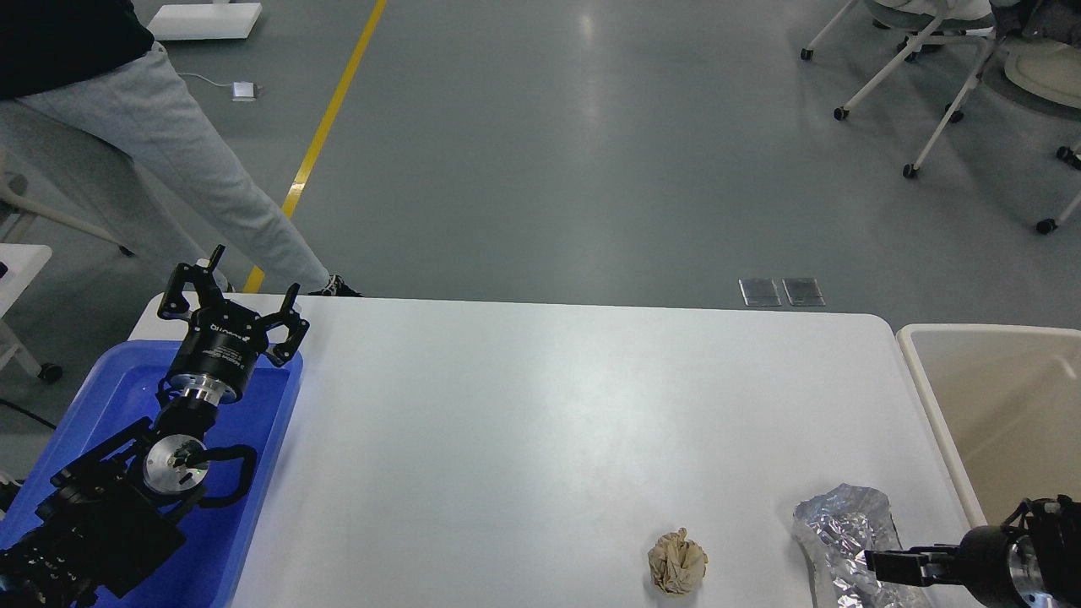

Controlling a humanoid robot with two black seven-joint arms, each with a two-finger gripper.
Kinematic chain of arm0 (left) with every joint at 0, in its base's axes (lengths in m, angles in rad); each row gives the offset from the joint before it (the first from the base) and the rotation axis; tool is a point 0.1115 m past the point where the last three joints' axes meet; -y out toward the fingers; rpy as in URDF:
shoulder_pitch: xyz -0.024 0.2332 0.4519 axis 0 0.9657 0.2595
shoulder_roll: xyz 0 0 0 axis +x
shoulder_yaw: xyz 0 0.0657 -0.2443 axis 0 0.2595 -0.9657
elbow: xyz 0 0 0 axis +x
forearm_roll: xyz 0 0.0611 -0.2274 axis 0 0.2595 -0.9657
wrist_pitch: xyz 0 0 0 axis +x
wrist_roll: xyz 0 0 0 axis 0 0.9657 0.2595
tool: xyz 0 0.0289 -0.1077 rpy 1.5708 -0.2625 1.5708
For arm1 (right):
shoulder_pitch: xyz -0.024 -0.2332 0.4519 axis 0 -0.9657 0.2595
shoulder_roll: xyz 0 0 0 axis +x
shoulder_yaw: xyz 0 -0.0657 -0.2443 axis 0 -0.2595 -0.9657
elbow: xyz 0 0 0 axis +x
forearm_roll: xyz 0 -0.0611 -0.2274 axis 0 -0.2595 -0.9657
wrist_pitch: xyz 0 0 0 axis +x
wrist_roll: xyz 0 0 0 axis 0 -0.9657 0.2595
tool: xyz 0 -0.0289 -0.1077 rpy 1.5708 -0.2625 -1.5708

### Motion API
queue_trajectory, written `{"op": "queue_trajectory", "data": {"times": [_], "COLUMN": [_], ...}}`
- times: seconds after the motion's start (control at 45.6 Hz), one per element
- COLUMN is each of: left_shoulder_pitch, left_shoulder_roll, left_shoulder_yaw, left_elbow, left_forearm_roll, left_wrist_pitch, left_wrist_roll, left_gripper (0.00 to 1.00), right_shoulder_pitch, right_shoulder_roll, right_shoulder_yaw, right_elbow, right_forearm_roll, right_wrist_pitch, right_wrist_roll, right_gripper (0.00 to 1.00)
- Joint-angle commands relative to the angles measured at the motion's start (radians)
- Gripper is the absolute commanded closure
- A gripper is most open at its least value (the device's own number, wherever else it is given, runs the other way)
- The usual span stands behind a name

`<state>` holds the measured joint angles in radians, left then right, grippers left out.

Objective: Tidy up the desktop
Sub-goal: 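Lower the right gripper down to the clear plastic wrapper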

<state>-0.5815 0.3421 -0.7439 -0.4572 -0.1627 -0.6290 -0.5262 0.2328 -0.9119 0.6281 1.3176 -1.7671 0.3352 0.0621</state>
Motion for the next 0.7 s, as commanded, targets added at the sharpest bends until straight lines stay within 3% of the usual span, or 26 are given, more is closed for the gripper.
{"op": "queue_trajectory", "data": {"times": [0.0,0.219,0.329,0.351,0.395,0.438,0.482,0.68], "left_shoulder_pitch": [0.000,0.000,0.000,0.000,0.000,-0.001,-0.001,-0.001], "left_shoulder_roll": [0.000,0.000,0.000,0.000,0.000,0.000,0.000,0.000], "left_shoulder_yaw": [0.000,0.000,0.000,0.000,0.000,0.000,0.000,0.000], "left_elbow": [0.000,0.000,0.000,0.000,0.000,0.000,0.000,0.000], "left_forearm_roll": [0.000,0.000,-0.001,0.000,0.000,0.000,0.000,0.000], "left_wrist_pitch": [0.000,0.000,0.000,0.000,0.000,0.000,0.000,0.000], "left_wrist_roll": [0.000,0.000,0.000,0.000,0.000,0.000,0.000,0.000], "left_gripper": [0.00,0.00,0.00,0.00,0.00,0.00,0.00,0.00], "right_shoulder_pitch": [-0.006,-0.009,-0.007,-0.007,-0.006,-0.006,-0.006,0.000], "right_shoulder_roll": [0.037,0.039,0.039,0.039,0.039,0.039,0.039,0.039], "right_shoulder_yaw": [-0.005,-0.022,-0.036,-0.037,-0.042,-0.041,-0.041,-0.042], "right_elbow": [-0.089,-0.095,-0.095,-0.095,-0.095,-0.106,-0.113,-0.117], "right_forearm_roll": [-0.009,-0.014,-0.029,-0.040,-0.063,-0.075,-0.077,-0.077], "right_wrist_pitch": [-0.050,-0.062,-0.064,-0.064,-0.062,-0.061,-0.059,-0.061], "right_wrist_roll": [0.002,0.013,0.024,0.025,0.025,0.024,0.024,0.024], "right_gripper": [0.01,0.04,0.23,0.31,0.53,0.83,1.00,1.00]}}
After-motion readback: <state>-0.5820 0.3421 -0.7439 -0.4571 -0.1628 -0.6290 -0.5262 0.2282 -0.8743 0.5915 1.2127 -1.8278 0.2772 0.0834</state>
